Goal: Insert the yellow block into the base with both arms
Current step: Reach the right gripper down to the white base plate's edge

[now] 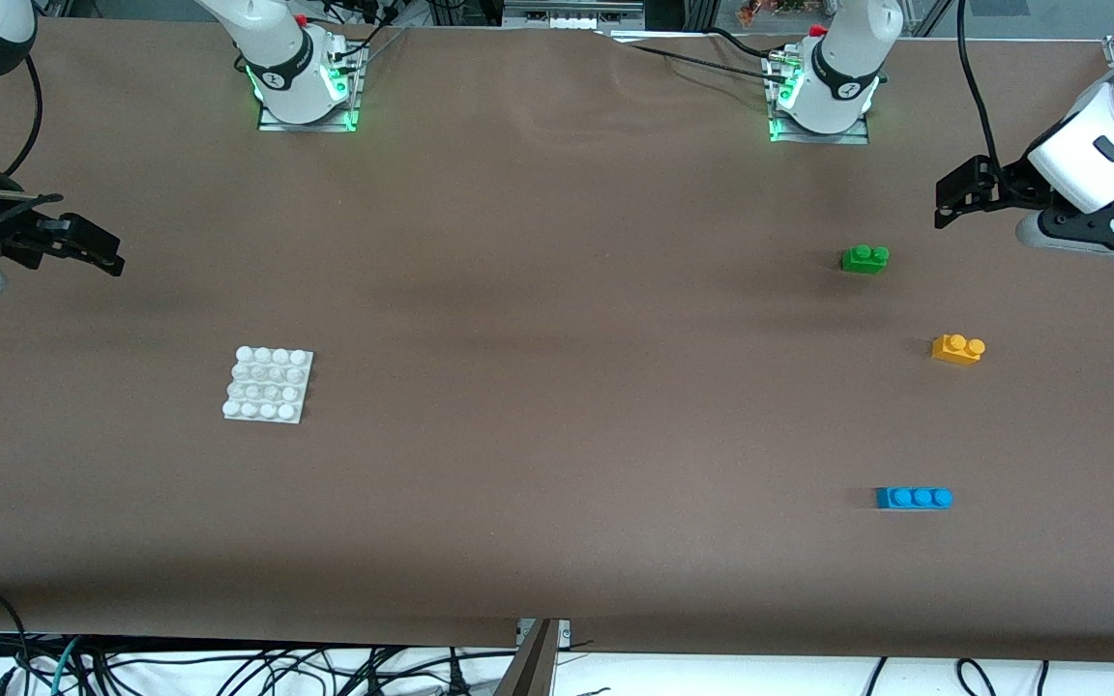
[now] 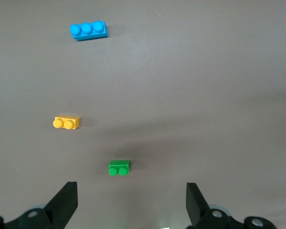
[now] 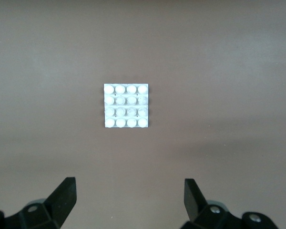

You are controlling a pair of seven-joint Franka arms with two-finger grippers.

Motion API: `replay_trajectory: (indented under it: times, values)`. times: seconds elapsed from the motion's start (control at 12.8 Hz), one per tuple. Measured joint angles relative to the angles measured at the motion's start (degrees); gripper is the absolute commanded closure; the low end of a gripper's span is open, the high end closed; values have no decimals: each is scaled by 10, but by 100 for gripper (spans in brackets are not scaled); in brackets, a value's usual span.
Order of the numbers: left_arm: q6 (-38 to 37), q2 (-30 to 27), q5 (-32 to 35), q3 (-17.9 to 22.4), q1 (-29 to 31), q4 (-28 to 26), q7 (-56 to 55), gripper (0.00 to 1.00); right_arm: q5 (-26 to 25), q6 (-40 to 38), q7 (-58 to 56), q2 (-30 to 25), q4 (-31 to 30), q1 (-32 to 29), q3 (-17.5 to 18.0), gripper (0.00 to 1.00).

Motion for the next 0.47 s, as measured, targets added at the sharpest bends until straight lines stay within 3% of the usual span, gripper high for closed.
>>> replay_trajectory:
  times: [0.47]
  values:
    - [0, 0, 0, 0, 0, 1, 0, 0, 0, 2, 0, 54, -3, 0, 0, 0]
